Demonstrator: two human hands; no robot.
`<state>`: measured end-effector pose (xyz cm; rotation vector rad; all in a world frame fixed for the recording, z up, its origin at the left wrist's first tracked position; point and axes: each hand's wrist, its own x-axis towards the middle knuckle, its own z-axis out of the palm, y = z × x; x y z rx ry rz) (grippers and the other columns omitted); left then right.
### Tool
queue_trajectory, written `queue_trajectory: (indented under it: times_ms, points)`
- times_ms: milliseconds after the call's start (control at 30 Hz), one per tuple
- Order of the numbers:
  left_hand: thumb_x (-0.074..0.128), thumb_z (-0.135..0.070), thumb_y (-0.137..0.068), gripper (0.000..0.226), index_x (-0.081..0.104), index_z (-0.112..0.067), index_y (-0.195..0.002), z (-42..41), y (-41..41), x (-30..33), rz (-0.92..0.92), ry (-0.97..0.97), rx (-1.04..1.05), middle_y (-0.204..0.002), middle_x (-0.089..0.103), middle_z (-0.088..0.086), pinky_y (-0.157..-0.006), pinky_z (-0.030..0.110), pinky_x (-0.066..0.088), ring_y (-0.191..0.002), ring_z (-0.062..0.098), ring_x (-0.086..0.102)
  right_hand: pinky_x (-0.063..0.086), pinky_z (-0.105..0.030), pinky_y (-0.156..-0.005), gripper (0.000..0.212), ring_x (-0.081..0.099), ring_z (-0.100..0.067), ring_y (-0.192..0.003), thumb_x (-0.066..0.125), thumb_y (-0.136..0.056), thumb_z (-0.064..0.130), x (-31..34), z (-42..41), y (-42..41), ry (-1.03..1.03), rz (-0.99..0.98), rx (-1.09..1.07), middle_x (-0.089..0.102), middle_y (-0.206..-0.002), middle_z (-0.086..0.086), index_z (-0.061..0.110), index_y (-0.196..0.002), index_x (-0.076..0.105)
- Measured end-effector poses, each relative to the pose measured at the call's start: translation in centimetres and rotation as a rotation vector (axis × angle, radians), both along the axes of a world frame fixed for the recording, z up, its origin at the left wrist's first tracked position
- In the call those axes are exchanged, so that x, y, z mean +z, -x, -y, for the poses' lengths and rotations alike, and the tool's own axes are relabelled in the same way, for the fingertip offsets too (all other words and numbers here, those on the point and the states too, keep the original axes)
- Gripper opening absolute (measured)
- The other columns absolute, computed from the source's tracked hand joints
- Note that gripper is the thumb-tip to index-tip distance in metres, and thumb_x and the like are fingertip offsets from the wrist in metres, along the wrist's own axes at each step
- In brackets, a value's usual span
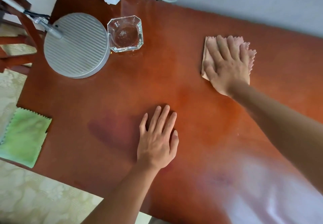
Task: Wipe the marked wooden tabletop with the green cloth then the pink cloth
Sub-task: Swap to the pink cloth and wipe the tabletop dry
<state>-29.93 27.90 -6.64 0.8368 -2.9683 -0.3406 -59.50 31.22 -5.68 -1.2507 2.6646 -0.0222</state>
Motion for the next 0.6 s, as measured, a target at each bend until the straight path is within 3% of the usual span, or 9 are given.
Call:
queue_trajectory:
  times_ms: [167,300,433,600]
  points:
    - [0.039,-0.035,-0.101,0.052,0.048,-0.018,-0.148,0.0,0.0,-0.1,-0.019,0.004,0.003,-0.162,0.037,0.006,-0.12,0.054,0.022,-0.151,0.026,0.031,-0.004,-0.053,-0.125,0.066,-0.002,-0.027,-0.158,0.014,-0.102,0.053,0.0,0.5,-0.3,0.014,0.013,-0.016,0.008,-0.172,-0.001,0.03,-0.164,0.005]
    - [0.04,-0.035,-0.101,0.051,0.05,-0.017,-0.147,0.0,0.0,-0.1,-0.036,0.0,0.006,-0.161,0.038,0.007,-0.121,0.054,0.023,-0.151,0.026,0.031,-0.003,-0.054,-0.126,0.065,-0.006,-0.028,-0.158,0.013,-0.106,0.052,0.2,-2.9,-7.3,-0.017,0.026,0.041,0.002,-0.172,-0.003,0.025,-0.164,0.002]
    - [0.041,-0.036,-0.1,0.052,0.051,-0.015,-0.147,0.0,-0.3,0.2,-0.004,-0.007,-0.011,-0.161,0.038,0.008,-0.121,0.055,0.022,-0.151,0.027,0.031,0.006,-0.058,-0.125,0.064,0.002,-0.031,-0.158,0.019,-0.106,0.051,-0.3,-5.8,-15.5,0.026,0.041,0.098,0.01,-0.17,-0.005,0.023,-0.163,0.013]
    - [0.04,-0.037,-0.098,0.054,0.05,-0.016,-0.147,0.1,-0.2,0.5,0.035,-0.04,-0.012,-0.162,0.038,0.007,-0.121,0.053,0.019,-0.152,0.026,0.03,0.004,-0.056,-0.125,0.061,0.006,-0.031,-0.157,0.02,-0.106,0.046,-0.3,-5.8,-16.3,0.036,0.035,0.092,0.013,-0.17,-0.005,0.023,-0.163,0.015]
